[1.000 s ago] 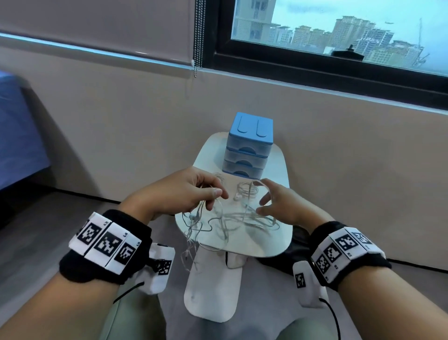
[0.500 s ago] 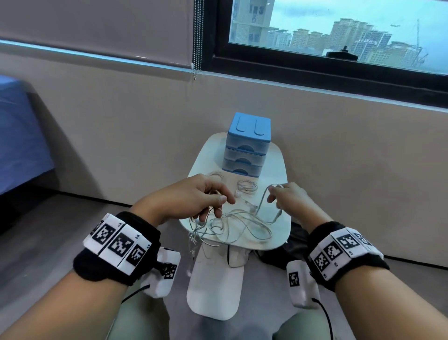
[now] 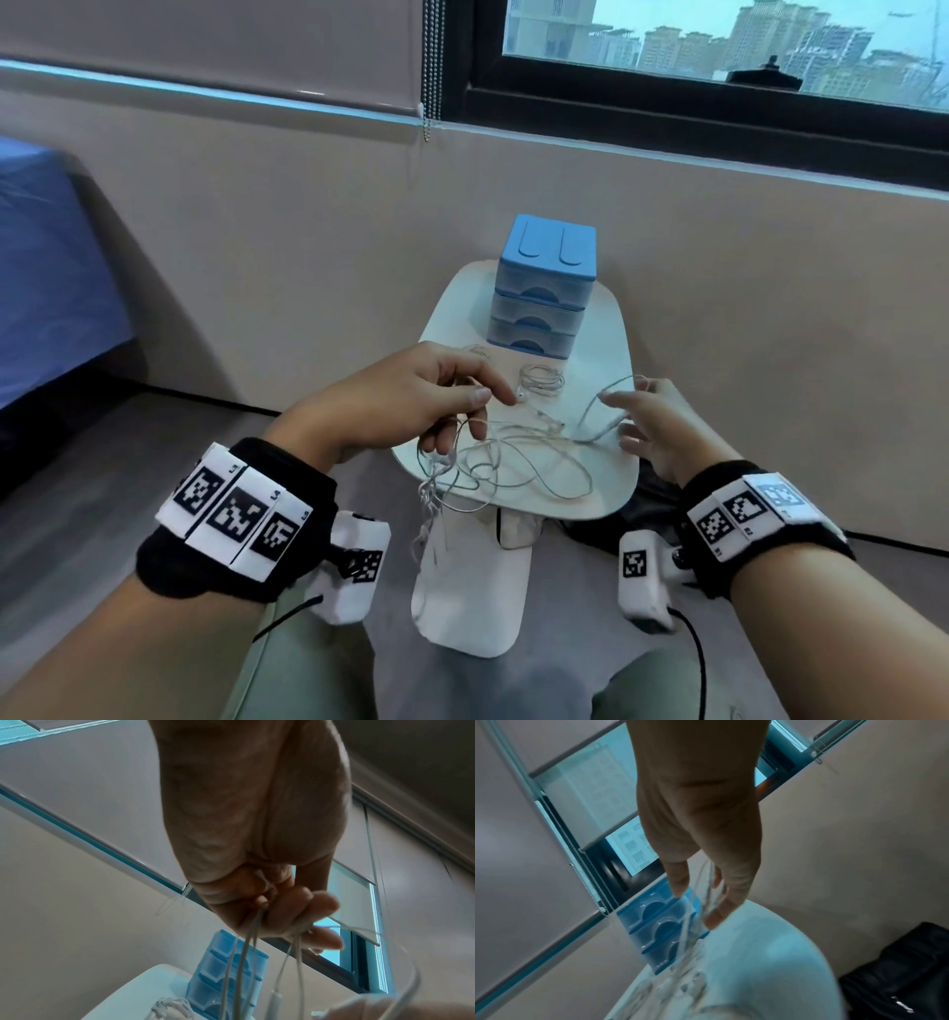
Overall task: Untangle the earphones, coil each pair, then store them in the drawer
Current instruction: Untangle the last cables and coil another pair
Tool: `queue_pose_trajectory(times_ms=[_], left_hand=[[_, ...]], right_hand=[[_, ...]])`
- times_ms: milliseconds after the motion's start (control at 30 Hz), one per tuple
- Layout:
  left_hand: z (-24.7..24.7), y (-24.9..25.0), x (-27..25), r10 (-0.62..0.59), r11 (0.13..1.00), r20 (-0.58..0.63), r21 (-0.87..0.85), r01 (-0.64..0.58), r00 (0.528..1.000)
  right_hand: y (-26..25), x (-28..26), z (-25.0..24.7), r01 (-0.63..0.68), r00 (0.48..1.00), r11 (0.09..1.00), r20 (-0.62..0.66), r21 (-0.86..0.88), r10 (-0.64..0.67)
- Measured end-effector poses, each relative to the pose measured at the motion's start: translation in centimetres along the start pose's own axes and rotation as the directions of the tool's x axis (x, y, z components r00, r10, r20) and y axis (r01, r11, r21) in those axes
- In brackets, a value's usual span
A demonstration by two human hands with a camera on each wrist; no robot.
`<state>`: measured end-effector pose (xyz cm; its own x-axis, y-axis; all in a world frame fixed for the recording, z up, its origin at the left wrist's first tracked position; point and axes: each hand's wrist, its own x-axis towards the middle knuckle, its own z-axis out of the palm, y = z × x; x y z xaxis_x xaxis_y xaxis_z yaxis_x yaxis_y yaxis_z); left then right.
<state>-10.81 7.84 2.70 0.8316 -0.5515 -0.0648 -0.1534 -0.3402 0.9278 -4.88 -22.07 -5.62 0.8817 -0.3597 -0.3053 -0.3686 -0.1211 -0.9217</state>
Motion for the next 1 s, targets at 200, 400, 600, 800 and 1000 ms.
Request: queue_pose_trajectory(times_ms=[200, 400, 600, 800, 1000], left_hand=[[0.2, 0.7, 0.1, 0.064, 0.995, -0.001, -0.077, -0.064, 0.998], [1.0, 1.2, 0.3, 0.097, 0.990, -0.015, -0.105, -0.099, 0.995], [2.1, 2.0, 0.5, 0.137, 0.984, 0.016, -0.114, -0.134, 0.990], [2.8, 2.8, 0.5, 0.183, 0.973, -0.024, -0.138, -0.185, 0.983], [1.8, 2.6, 0.6, 0.229, 0.937, -0.283, -0.194, -0.289, 0.931]], right_hand=[[1.6, -0.2, -0.2, 0.102, 0.985, 0.978, -0.118, -0.180, -0.124], [0.9, -2.3, -0.2, 0.241, 0.939, 0.934, -0.182, -0.264, -0.293], [-1.5, -8.0, 2.2, 0.443, 0.840, 0.895, 0.372, -0.050, -0.395], [-1.8, -12.6, 4.0, 0.429, 0.462, 0.901, 0.839, 0.071, -0.287], [-1.3, -12.3, 3.6, 0.318, 0.582, 0.948, 0.795, -0.026, -0.174]])
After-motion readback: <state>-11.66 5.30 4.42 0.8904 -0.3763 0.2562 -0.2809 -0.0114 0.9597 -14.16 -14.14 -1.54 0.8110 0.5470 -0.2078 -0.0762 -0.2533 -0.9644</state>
